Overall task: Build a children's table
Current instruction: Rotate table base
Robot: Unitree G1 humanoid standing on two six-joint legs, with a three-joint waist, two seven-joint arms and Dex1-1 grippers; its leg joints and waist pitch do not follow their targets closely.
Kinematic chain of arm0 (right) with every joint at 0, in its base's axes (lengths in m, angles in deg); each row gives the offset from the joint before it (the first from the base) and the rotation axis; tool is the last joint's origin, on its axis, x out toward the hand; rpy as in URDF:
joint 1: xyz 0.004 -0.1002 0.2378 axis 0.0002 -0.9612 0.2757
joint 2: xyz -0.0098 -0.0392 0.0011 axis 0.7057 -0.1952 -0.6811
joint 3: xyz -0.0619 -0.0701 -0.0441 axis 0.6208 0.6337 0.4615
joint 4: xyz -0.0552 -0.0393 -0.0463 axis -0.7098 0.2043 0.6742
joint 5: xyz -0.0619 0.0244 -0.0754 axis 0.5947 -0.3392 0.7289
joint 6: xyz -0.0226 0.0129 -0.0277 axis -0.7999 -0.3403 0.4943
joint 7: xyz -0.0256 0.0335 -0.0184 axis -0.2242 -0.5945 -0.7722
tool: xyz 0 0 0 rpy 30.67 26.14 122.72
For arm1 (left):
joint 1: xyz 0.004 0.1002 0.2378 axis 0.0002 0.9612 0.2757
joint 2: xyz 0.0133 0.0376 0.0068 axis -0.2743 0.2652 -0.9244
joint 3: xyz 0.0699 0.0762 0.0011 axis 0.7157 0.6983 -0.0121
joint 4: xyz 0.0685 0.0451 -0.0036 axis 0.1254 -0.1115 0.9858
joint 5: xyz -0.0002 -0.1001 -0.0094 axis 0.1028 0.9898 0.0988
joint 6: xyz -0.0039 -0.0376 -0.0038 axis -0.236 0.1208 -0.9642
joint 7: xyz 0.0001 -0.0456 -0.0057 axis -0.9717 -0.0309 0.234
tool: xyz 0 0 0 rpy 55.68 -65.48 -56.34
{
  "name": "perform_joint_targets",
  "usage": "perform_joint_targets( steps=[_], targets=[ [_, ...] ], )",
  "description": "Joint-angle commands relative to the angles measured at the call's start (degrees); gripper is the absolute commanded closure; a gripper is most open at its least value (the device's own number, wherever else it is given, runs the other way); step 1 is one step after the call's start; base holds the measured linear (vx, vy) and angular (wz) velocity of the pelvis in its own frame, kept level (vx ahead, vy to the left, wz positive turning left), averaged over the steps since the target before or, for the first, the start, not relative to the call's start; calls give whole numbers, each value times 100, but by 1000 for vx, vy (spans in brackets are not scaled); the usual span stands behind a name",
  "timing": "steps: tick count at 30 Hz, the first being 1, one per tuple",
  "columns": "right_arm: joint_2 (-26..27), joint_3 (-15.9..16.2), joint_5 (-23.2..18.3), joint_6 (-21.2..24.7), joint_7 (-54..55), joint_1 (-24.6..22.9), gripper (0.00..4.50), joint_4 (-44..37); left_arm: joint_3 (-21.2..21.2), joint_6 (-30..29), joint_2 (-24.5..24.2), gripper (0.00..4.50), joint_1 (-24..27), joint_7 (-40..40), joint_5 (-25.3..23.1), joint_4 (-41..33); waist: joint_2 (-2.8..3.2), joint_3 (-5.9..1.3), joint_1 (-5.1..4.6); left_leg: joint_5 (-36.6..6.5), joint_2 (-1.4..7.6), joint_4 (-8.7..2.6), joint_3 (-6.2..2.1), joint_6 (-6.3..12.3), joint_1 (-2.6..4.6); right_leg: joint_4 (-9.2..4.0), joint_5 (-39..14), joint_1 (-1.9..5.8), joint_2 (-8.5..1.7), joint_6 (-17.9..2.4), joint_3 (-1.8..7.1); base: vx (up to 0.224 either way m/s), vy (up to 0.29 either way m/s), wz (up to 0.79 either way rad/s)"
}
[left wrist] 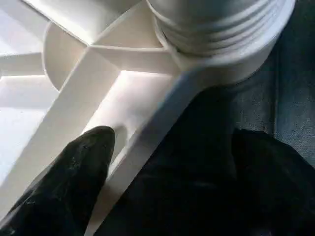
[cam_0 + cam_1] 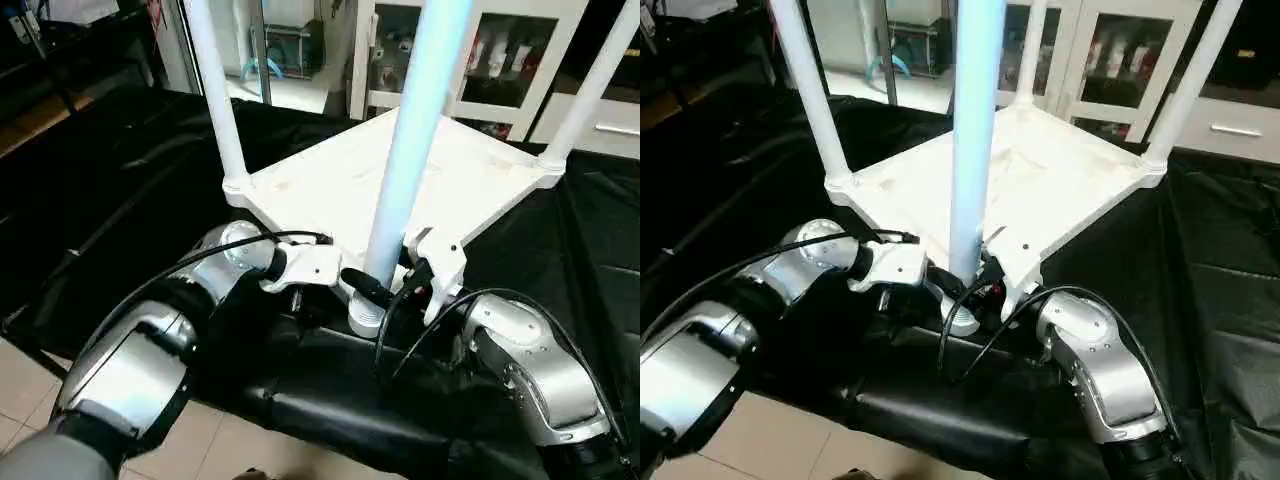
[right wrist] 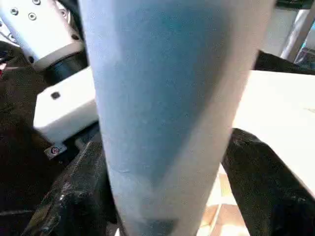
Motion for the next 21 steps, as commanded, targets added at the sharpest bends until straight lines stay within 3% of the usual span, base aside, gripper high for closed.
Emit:
perform_joint_targets(
  steps=[1, 6, 11, 12, 13, 16, 21],
  targets=[
    [-11, -64, -1, 57, 52, -15, 124, -89, 191, -8, -85, 5, 20, -4, -293, 341, -11, -360, 3, -1630, 249, -453, -170, -133, 82, -402, -722, 282, -319, -1268, 198, 0, 0, 0],
    [-90, -217, 48, 10, 81, -14, 124, 32, 85, -92, -257, 5, -10, -788, -186, 528, -65, -346, -37, -1718, 257, -475, -171, -93, 79, -435, -1084, 270, -337, -1269, 202, 0, 0, 0],
    [-160, -343, 101, -73, 161, 69, 124, 247, -4, -230, -350, 5, 67, -1247, -51, 472, -55, -356, -57, -1538, 260, -458, -162, -2, 72, -391, -767, 261, -339, -1422, 197, 0, 0, 0],
    [-182, -378, 118, -90, 182, 83, 124, 297, -31, -250, -374, 5, 115, -1333, -12, 429, -104, -351, -64, -1545, 260, -458, -154, 27, 68, -400, -788, 268, -343, -1432, 199, 0, 0, 0],
    [-196, -397, 130, -99, 195, 88, 124, 323, -56, -238, -381, 5, 137, -1380, 6, 430, -89, -349, -54, -1543, 261, -457, -159, 32, 65, -397, -835, 269, -354, -1436, 200, 0, 0, 0],
    [-308, -578, 172, -204, 253, 140, 124, 520, -138, -243, -436, 5, 327, -1536, 124, 257, -92, -323, -59, -1760, 272, -480, -156, 2, 94, -445, -1301, 239, -353, -1357, 205, 0, 0, 0],
    [-386, -753, 153, -233, 304, 156, 124, 595, -88, -175, -519, 5, 512, -1595, 74, 113, -72, -305, -76, -2015, 278, -527, -192, -105, 77, -484, -1765, 234, -360, -1144, 203, 0, 0, 0]
  ],
)
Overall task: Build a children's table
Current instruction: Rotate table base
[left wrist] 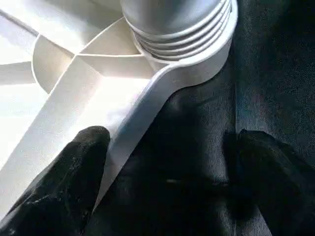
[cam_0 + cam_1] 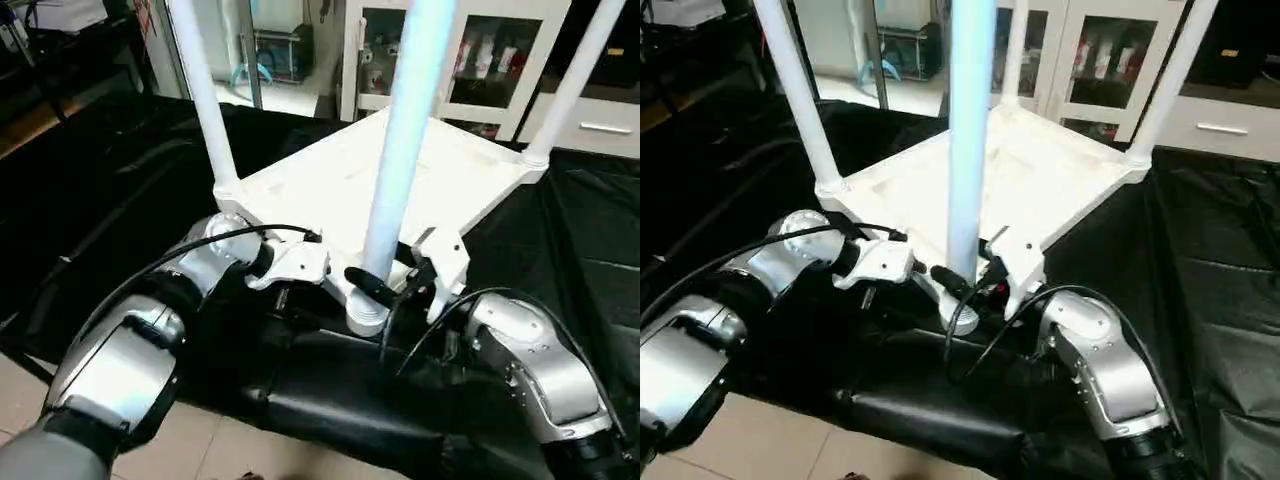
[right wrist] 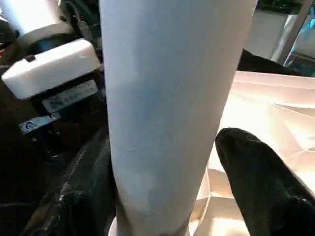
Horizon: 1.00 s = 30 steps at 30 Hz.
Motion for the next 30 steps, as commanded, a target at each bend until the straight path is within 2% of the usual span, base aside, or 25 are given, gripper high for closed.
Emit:
perform_joint_targets(
  steps=[1, 2, 6, 8, 10, 11, 12, 14, 15, 17, 18, 19, 20, 21, 25, 26, 27, 28, 29, 30],
  targets=[
    [-265, -784, 159, 15, 382, 98, 124, 355, 317, -89, -291, 5, 440, -556, -313, 228, -41, -298, 30, -2033, 281, -534, -196, -117, 45, -490, -1793, 233, -364, -1100, 201, 0, 0, 0],
    [-271, -796, 157, 8, 383, 97, 124, 358, 317, -89, -299, 5, 459, -570, -313, 212, -47, -294, 18, -2038, 275, -545, -206, -130, 25, -488, -1838, 241, -358, -1050, 194, 0, 0, 0],
    [-322, -829, 74, 29, 300, 55, 124, 303, 109, 389, -164, 5, 400, 54, -245, 227, -63, -311, 2, -2032, 259, -514, -186, -91, 52, -515, -1838, 218, -352, -1027, 205, 0, 0, 0],
    [-378, -736, 77, -34, 239, 16, 124, 279, 29, 223, -95, 5, 289, 172, -194, 199, -62, -315, 4, -1935, 267, -510, -176, -73, 58, -501, -1639, 204, -339, -1088, 207, 0, 0, 0],
    [-381, -710, 65, -28, 223, -4, 124, 262, 57, 192, -83, 5, 216, 262, -255, 226, -65, -299, 9, -2017, 256, -505, -160, -76, 80, -520, -1742, 179, -320, -1072, 209, 0, 0, 0],
    [-377, -697, 55, -17, 215, -16, 124, 251, 82, 186, -79, 5, 167, 321, -303, 248, -54, -312, 32, -1989, 253, -504, -165, -80, 85, -518, -1783, 186, -331, -1040, 213, 0, 0, 0],
    [-384, -630, -2, 17, 133, -67, 124, 156, 218, 175, -81, 5, 35, 466, -505, 342, -2, -322, 52, -1994, 264, -500, -160, -106, 110, -527, -1717, 163, -328, -1069, 213, 0, 0, 0],
    [-406, -593, -22, 14, 99, -92, 124, 113, 251, 134, -63, 5, -21, 512, -562, 400, -22, -318, 56, -1996, 265, -505, -173, -116, 88, -502, -1537, 190, -324, -1102, 206, 0, 0, 0],
    [-433, -553, -62, 29, 59, -128, 124, 56, 267, 98, -21, 5, -101, 484, -611, 516, -2, -319, 59, -1990, 263, -506, -174, -113, 85, -499, -1495, 193, -325, -1103, 207, 0, 0, 0],
    [-456, -539, -89, 48, 24, -172, 124, -2, 256, 57, 41, 5, -178, 468, -634, 637, -8, -329, 65, -1818, 254, -487, -163, -65, 68, -482, -1211, 214, -322, -1165, 205, 0, 0, 0],
    [-465, -528, -90, 43, 8, -203, 124, -41, 238, 104, 82, 5, -226, 584, -641, 690, 17, -336, 57, -1778, 254, -483, -163, -55, 64, -469, -1033, 233, -321, -1240, 200, 0, 0, 0],
    [-466, -528, -92, 45, -10, -228, 124, -74, 193, 114, 127, 5, -270, 645, -608, 732, 33, -344, 62, -1746, 251, -474, -166, -48, 66, -456, -955, 235, -320, -1272, 195, 0, 0, 0],
    [-466, -532, -102, 63, -23, -258, 124, -112, 79, 65, 189, 5, -321, 596, -482, 759, 81, -347, 67, -1732, 250, -471, -171, -50, 64, -446, -880, 244, -322, -1302, 194, 0, 0, 0],
    [-467, -549, -103, 83, -42, -308, 124, -164, -66, 33, 258, 5, -396, 470, -322, 781, 35, -348, 63, -1617, 238, -455, -156, 17, 49, -441, -728, 266, -318, -1373, 190, 0, 0, 0],
    [-479, -578, -91, 96, -47, -406, 124, -241, -334, -5, 363, 5, -533, -57, 72, 703, 112, -357, 92, -1483, 248, -440, -149, 104, 48, -438, -645, 267, -335, -1502, 182, 0, 0, 0],
    [-478, -581, -90, 96, -45, -418, 124, -248, -371, -27, 381, 5, -555, -150, 133, 687, 98, -355, 96, -1471, 249, -441, -148, 109, 40, -437, -605, 277, -336, -1511, 181, 0, 0, 0],
    [-471, -581, -85, 104, -34, -439, 124, -268, -450, 10, 423, 5, -622, -303, 207, 676, 127, -359, 93, -1481, 255, -446, -149, 116, 49, -431, -534, 276, -327, -1556, 169, 0, 0, 0],
    [-471, -581, -85, 104, -34, -439, 124, -268, -450, 10, 423, 5, -622, -303, 207, 676, 116, -356, 88, -1469, 254, -445, -154, 125, 41, -415, -473, 291, -330, -1580, 165, 0, 0, 0],
    [-465, -582, -85, 114, -25, -449, 124, -286, -542, 9, 483, 5, -666, -317, 289, 697, 152, -355, 87, -1458, 251, -440, -152, 131, 40, -411, -447, 290, -332, -1596, 164, 0, 0, 0],
    [-462, -584, -85, 123, -16, -463, 124, -308, -617, 74, 559, 5, -717, -207, 342, 724, 140, -351, 82, -1457, 252, -441, -148, 144, 43, -420, -434, 290, -331, -1605, 162, 0, 0, 0]
  ],
)
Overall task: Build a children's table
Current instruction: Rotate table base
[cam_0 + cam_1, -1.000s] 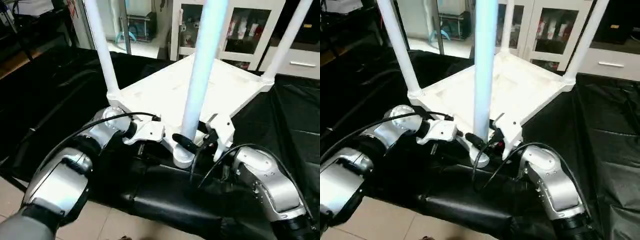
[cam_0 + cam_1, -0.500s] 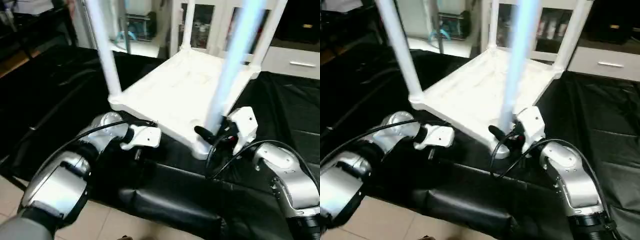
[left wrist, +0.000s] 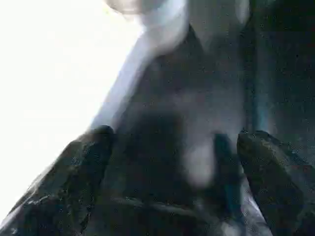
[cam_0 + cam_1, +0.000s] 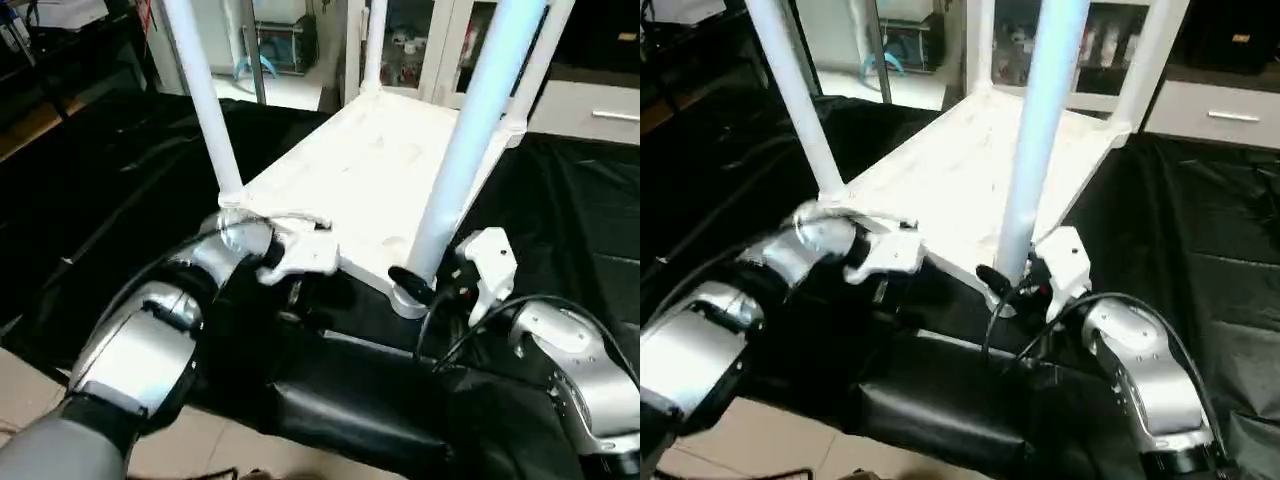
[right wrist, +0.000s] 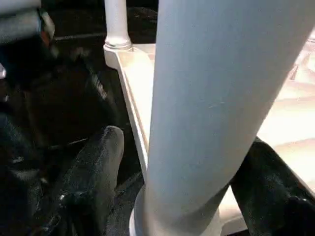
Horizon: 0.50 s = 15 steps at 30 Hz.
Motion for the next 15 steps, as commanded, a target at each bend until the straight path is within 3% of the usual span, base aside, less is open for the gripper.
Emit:
perform_joint_targets(
  steps=[1, 5, 6, 9, 10, 11, 15],
  targets=[
    [-8, 53, -76, 88, -27, -46, 124, -184, -153, 99, 118, 5, -120, 96, 132, 23, -10, -386, 23, -1434, 258, -389, -141, 173, 70, -369, -408, 322, -330, -1611, 179, 0, 0, 0],
    [-35, 43, -73, 145, -22, -109, 124, -299, -188, 53, 249, 5, -206, 417, 30, 178, 15, -391, 13, -1326, 245, -368, -142, 252, 48, -372, -397, 349, -327, -1563, 178, 0, 0, 0],
    [-41, 36, -75, 152, -23, -120, 124, -315, -166, 23, 258, 5, -214, 460, -6, 201, -5, -394, -2, -1254, 235, -364, -143, 300, 33, -378, -415, 361, -322, -1517, 172, 0, 0, 0],
    [-65, 8, -80, 209, -21, -168, 124, -423, 118, 43, 284, 5, -237, 1136, -409, 339, 21, -396, -25, -1192, 227, -352, -142, 354, 35, -410, -623, 353, -318, -1407, 168, 0, 0, 0],
    [-80, 1, -79, 234, -21, -194, 124, -478, 227, 48, 295, 5, -247, 1392, -568, 385, 67, -394, -41, -1234, 236, -347, -139, 342, 47, -428, -708, 335, -298, -1359, 167, 0, 0, 0],
    [-95, -8, -85, 267, -19, -223, 124, -541, 262, -10, 325, 5, -255, 1560, -657, 438, 57, -394, -43, -1226, 233, -350, -149, 338, 47, -428, -740, 344, -299, -1338, 167, 0, 0, 0],
    [-165, -35, -125, 401, -33, -369, 124, -798, 331, -264, 402, 5, -258, 1722, -792, 573, 91, -419, -48, -1012, 236, -343, -158, 373, 33, -410, -564, 346, -293, -1320, 162, 0, 0, 0]
  ],
)
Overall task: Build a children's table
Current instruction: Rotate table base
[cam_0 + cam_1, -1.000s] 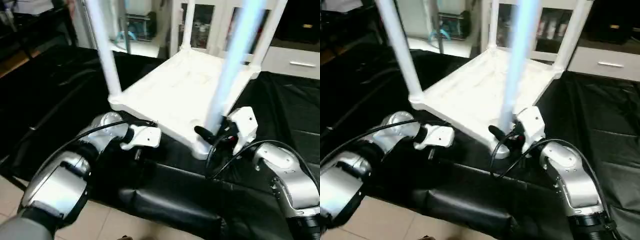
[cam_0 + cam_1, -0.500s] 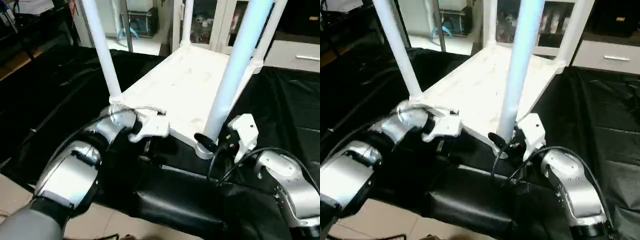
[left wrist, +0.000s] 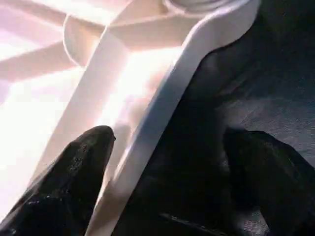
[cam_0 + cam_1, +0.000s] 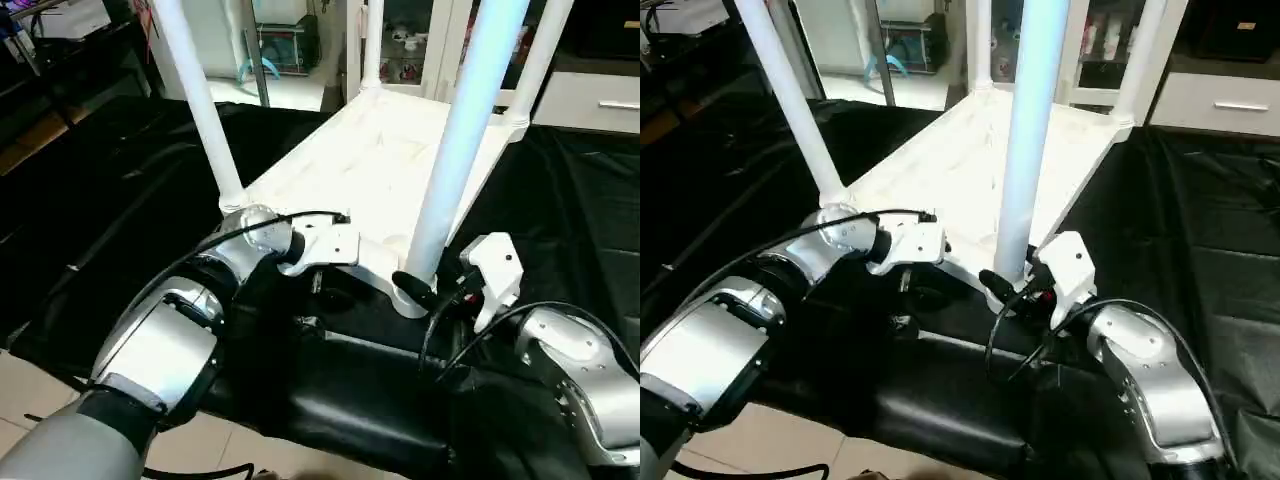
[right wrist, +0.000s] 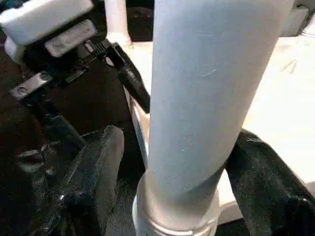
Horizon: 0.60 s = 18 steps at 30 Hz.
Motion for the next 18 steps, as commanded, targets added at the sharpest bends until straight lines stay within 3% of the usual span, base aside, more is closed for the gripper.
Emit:
perform_joint_targets(
  steps=[1, 5, 12, 13, 15, 18],
  targets=[
    [-42, 22, -134, 158, -94, -117, 124, -330, 121, -172, 0, 5, -128, 118, -172, 117, -78, -420, -2, -982, 240, -331, -149, 376, 55, -383, -491, 340, -294, -1331, 174, 0, 0, 0],
    [-124, -32, -155, 235, -122, -168, 124, -439, 247, -228, 70, 5, -134, 192, -361, 208, -73, -428, -14, -924, 244, -320, -153, 462, 47, -369, -218, 345, -303, -1420, 165, 0, 0, 0],
    [-144, -93, -143, 309, -57, -75, 124, -441, 473, -249, 168, 5, -57, -365, -610, 301, -83, -414, -16, -1007, 236, -326, -148, 472, 45, -408, -534, 345, -318, -1374, 165, 0, 0, 0],
    [-109, -112, -119, 299, -1, -9, 124, -371, 496, -321, 133, 5, -42, -652, -629, 310, -124, -419, -8, -965, 237, -329, -147, 486, 42, -405, -570, 348, -326, -1363, 165, 0, 0, 0],
    [-66, -122, -105, 277, 58, 59, 124, -284, 482, -360, 60, 5, -7, -1003, -593, 304, -110, -414, -12, -915, 232, -335, -150, 489, 36, -403, -630, 338, -325, -1361, 161, 0, 0, 0],
    [-36, -108, -105, 255, 90, 112, 124, -186, 415, -380, -86, 5, 75, -1442, -518, 288, -146, -422, 6, -833, 231, -323, -140, 556, 34, -380, -585, 338, -338, -1409, 166, 0, 0, 0]
  ],
)
